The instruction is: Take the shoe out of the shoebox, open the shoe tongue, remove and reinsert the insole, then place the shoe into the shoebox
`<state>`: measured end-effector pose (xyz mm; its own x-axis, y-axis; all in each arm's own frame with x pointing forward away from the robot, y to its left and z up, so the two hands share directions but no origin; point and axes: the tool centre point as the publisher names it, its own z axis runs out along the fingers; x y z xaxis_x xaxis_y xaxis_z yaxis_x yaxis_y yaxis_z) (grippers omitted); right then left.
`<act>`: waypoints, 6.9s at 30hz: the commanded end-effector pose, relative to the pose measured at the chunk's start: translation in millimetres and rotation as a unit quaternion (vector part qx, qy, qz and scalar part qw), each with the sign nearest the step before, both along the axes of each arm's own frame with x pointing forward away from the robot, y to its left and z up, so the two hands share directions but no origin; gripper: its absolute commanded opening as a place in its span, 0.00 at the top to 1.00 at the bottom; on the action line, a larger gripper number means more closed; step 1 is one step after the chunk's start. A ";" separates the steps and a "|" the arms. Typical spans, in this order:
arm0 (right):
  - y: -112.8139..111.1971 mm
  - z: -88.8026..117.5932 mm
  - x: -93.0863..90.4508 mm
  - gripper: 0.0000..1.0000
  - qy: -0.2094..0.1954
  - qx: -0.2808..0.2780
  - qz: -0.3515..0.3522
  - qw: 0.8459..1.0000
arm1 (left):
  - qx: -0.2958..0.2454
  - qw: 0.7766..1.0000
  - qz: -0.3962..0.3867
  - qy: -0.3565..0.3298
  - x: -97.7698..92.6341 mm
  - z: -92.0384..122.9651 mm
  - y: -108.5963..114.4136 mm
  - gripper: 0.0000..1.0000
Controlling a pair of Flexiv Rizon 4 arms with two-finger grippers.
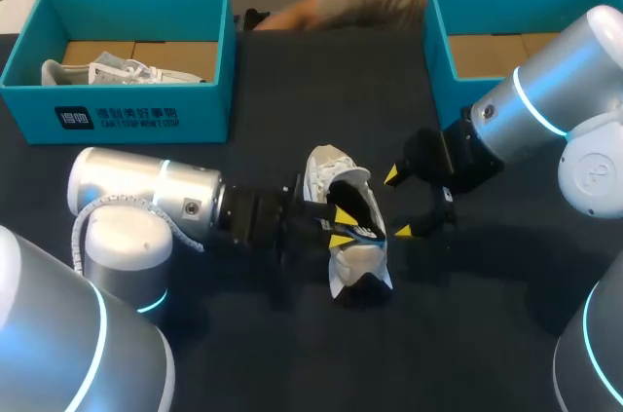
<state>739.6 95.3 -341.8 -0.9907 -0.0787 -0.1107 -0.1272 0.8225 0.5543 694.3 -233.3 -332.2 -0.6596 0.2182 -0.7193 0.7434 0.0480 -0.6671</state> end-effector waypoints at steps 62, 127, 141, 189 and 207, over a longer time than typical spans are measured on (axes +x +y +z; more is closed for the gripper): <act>0.3 -0.3 -0.3 0.00 0.000 0.000 0.000 1.000 | 0.046 0.995 -0.077 -0.041 10.4 31.5 24.4 0.45; -114.1 108.7 15.3 0.00 0.080 -0.095 -0.022 0.992 | 0.368 0.869 -0.331 -0.001 34.5 85.0 50.3 0.00; -134.9 122.9 17.0 0.00 0.091 -0.111 -0.066 0.987 | 0.406 0.857 -0.317 -0.011 55.6 89.9 44.1 0.00; -134.9 122.9 17.0 0.00 0.091 -0.111 -0.066 0.987 | 0.492 0.813 -0.312 -0.027 28.9 42.5 29.1 1.00; -134.9 122.9 17.0 0.00 0.091 -0.111 -0.066 0.987 | 0.501 0.810 -0.286 -0.101 19.8 19.5 10.5 1.00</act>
<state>756.6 -39.6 -218.6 -0.9958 0.0499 0.0764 0.0745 0.9285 0.3638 719.8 -220.9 -308.7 -0.1404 0.9878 -0.0681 0.9118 0.1021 -0.3978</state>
